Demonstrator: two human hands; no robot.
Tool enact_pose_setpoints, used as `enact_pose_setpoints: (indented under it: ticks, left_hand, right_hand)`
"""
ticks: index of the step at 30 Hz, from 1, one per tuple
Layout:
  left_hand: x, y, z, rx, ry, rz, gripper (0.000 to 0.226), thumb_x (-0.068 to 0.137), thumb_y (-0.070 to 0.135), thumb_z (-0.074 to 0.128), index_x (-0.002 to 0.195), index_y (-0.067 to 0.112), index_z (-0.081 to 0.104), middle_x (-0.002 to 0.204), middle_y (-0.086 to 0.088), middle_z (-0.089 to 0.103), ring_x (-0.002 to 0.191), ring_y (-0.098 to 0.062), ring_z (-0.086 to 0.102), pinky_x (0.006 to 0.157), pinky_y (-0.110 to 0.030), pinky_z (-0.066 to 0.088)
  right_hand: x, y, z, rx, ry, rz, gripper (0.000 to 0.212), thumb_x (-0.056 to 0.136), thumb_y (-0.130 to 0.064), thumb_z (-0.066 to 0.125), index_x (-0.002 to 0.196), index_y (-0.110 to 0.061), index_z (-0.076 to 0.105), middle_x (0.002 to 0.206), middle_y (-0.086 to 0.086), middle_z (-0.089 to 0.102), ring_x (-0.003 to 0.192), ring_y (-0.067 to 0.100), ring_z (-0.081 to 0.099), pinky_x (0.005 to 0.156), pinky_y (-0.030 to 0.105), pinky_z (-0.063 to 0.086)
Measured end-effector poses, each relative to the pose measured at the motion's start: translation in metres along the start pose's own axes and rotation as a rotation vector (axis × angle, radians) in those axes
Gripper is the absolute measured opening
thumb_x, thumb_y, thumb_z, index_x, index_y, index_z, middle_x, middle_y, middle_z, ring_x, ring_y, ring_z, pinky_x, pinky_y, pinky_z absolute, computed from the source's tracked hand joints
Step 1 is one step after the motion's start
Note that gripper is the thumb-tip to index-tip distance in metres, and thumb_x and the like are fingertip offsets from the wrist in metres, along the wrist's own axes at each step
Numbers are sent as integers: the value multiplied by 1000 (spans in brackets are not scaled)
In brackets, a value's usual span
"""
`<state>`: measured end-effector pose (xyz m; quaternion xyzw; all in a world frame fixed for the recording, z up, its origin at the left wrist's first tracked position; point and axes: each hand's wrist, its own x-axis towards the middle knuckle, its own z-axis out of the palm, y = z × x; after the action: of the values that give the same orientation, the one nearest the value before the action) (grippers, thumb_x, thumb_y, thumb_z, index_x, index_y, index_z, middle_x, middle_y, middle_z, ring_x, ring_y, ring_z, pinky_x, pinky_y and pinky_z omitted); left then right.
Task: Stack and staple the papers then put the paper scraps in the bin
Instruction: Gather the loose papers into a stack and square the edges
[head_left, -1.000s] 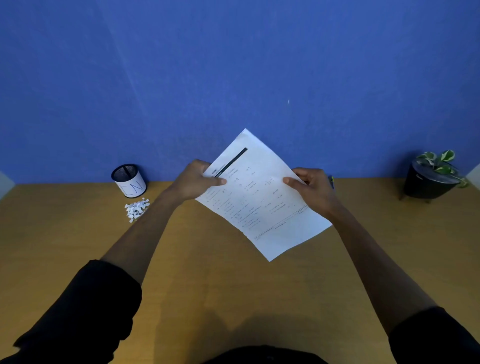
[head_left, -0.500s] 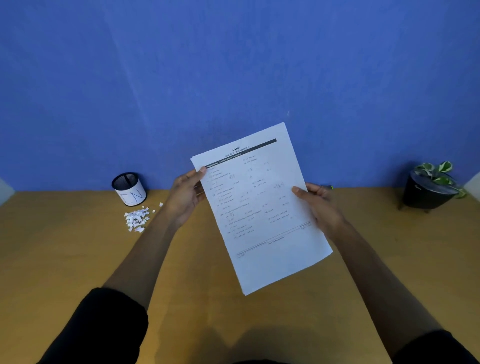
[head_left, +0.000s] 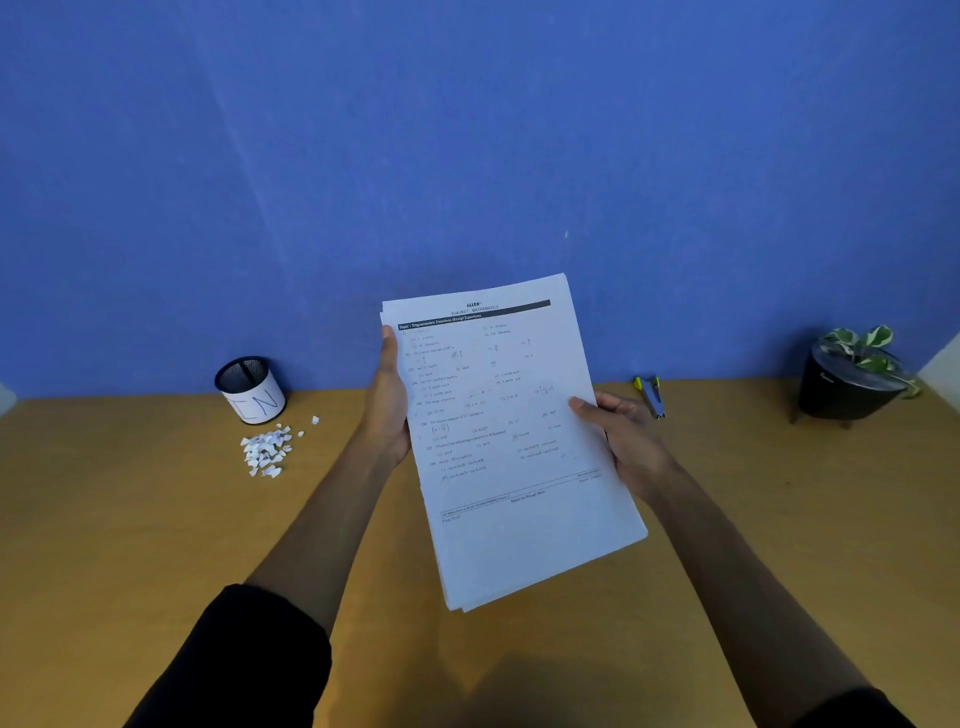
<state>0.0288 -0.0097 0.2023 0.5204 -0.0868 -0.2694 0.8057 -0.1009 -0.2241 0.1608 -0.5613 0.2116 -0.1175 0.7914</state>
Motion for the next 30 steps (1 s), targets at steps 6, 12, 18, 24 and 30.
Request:
enact_pose_setpoints:
  ticks: [6,12,18,24,30]
  left_hand:
    - [6,-4,-2,-38,-11,15,60,96,62,26,133,25,55,127,-3,66,116,-25,63,91,-46,53]
    - [13,9,0,-314,-46,75,45,100,48,36,136,26,51,108,-4,73,93,-21,71,72,-38,58]
    - [18,12,0,-355,-71,66,33,99,45,40,109,22,61,108,-6,70,94,-24,69,78,-40,57]
    - [23,12,-5,-393,-85,16,35,97,48,40,87,18,56,142,-11,50,128,-33,48,104,-46,38]
    - [23,14,-2,-439,-81,-15,42,97,53,36,80,18,52,148,-10,45,118,-33,57,85,-40,53]
  right_hand:
    - [0,-1,-1,0,22,-15,18,92,-10,64,107,-5,73,104,7,77,92,20,74,75,28,61]
    - [0,0,-1,14,2,6,18,92,-9,64,107,-5,72,103,8,77,90,20,75,72,29,61]
    - [3,3,-1,25,5,31,19,91,-10,64,108,-5,72,106,10,76,94,24,74,79,34,61]
    - [4,4,-5,1,-23,69,23,92,-12,64,113,-4,70,111,11,74,100,28,72,81,36,60]
    - [4,2,-5,-17,-42,47,24,93,-12,62,115,-3,69,111,11,74,100,29,72,82,37,60]
